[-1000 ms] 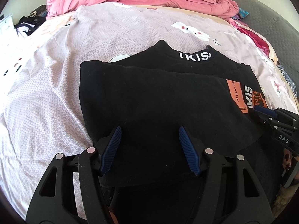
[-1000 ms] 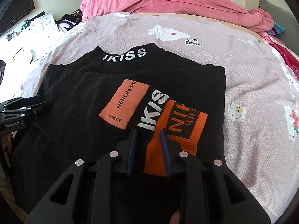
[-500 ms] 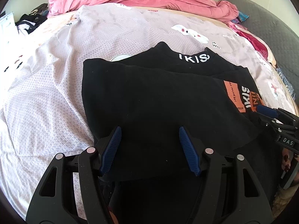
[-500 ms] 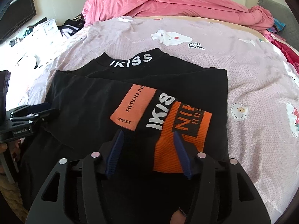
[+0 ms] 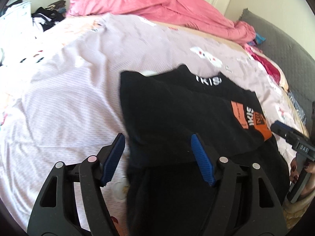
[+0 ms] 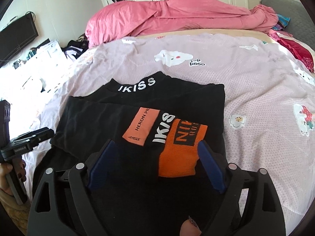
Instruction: Fold small clothes
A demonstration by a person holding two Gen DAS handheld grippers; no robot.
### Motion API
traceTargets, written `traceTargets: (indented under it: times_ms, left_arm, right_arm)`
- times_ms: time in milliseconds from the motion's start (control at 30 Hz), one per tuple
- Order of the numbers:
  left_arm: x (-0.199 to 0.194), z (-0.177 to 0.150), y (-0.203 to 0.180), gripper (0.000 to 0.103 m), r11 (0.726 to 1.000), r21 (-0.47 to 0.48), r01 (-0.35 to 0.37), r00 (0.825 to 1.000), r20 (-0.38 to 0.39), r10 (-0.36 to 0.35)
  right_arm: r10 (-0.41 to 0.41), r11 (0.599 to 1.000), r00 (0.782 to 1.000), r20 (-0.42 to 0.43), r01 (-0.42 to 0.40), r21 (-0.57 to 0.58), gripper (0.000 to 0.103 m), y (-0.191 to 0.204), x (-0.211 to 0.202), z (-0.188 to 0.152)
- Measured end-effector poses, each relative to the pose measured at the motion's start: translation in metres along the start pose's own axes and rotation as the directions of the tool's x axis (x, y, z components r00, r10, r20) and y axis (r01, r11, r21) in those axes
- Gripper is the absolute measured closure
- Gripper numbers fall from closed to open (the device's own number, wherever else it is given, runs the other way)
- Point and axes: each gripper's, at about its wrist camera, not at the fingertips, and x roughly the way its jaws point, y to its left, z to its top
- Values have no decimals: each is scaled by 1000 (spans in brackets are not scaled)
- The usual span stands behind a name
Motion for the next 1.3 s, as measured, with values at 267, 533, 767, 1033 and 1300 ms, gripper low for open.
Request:
traceTargets:
  times_ms: [267,533,767,1033,1300]
  left_arm:
    - [-39,5,11,22,998,-34,-56,993,102,59]
    - [-68,-5,7,17,996,-68,-55,984,168,66]
    - [-88,-20,9,17,994,-97,-59,978,193,76]
    - [-106,-43,15,16,990,-132,-50,978,193,76]
    - [-119,-65,19,16,988,-143,-60,980,179,85]
  right_arm:
    - [18,999,998,61,-20,25,11,-5,-26,-2]
    - [28,998,995,100,-33,53,9,-12,-49,-11]
    - [20,998,992,122,-26,50,8,-10,-67,-21]
    - [-2,999,993,121,-3,42,7,-5,-83,-42]
    - [-11,999,993,121,5,46,7,-3,-98,-58]
